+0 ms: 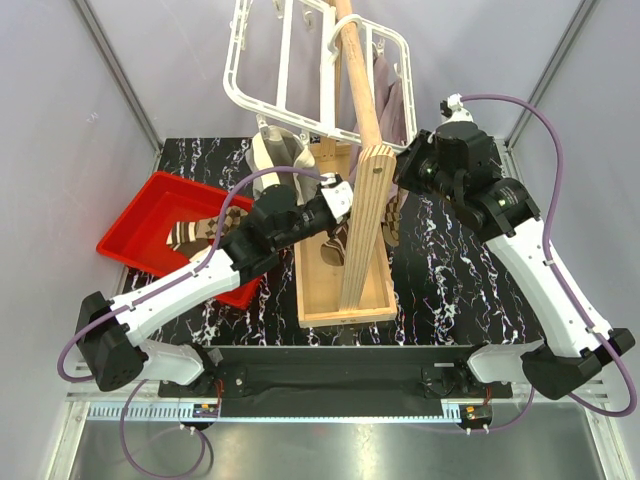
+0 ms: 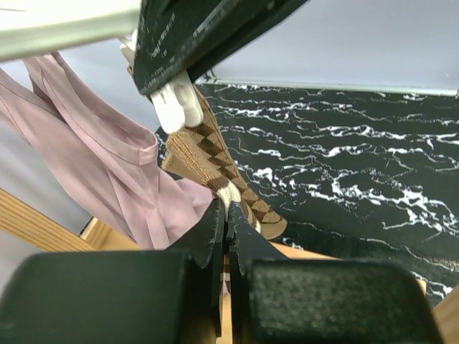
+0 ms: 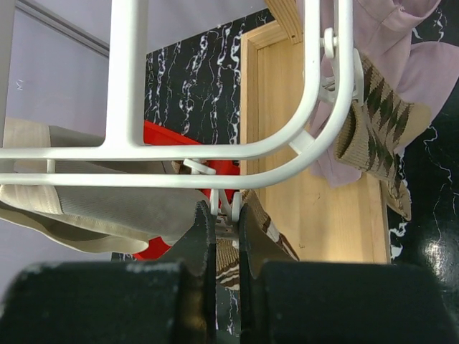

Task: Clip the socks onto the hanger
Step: Clamp the sock onto the hanger.

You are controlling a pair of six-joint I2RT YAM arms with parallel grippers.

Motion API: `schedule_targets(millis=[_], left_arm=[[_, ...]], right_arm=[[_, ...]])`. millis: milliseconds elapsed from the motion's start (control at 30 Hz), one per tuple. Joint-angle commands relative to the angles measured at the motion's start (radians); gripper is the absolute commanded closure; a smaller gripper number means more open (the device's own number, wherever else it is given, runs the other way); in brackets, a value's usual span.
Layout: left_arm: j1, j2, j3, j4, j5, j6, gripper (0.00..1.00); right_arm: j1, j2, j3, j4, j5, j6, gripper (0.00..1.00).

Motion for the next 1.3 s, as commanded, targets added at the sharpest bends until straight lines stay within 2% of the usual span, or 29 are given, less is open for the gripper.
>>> schedule_targets(millis=[0,400,567,733,900,1067,1267], left_arm=[[-0.052,-0.063,0.014,0.18,0.11,0.038,1.0],[-0.055,-0.069,-0.01,0.24,0.047,0.041,1.0],[-0.056,-0.097,-0.039,0.231,0.078,0.027,1.0],[-0.056,-0.101,-0.039,0.227,0.114,0.027,1.0],[-0.058,-0.066,0.016,0.175,0.153,0.046,1.0],[-0.056,-0.058,0.02,0.11,0.131,0.081,1.0],[-0.021,-0.057,0.067,-0.043,0.219,0.083,1.0]], right_arm=[[0.0,-0.001,-0.012,0.011,-0.006,0.019,1.0],[0.002,-0.015,-0.053,0.014,0.008,0.024,1.0],[0.002,-0.016,-0.039,0.017,0.07,0.022,1.0],[0.002,0.002,-0.01,0.019,0.071,0.025,1.0],[0.0,0.005,0.008,0.017,0.069,0.022,1.0],[0.0,-0.024,-0.002,0.025,0.057,0.004,1.0],[0.0,-0.128,-0.128,0.149,-0.027,-0.154,1.0]])
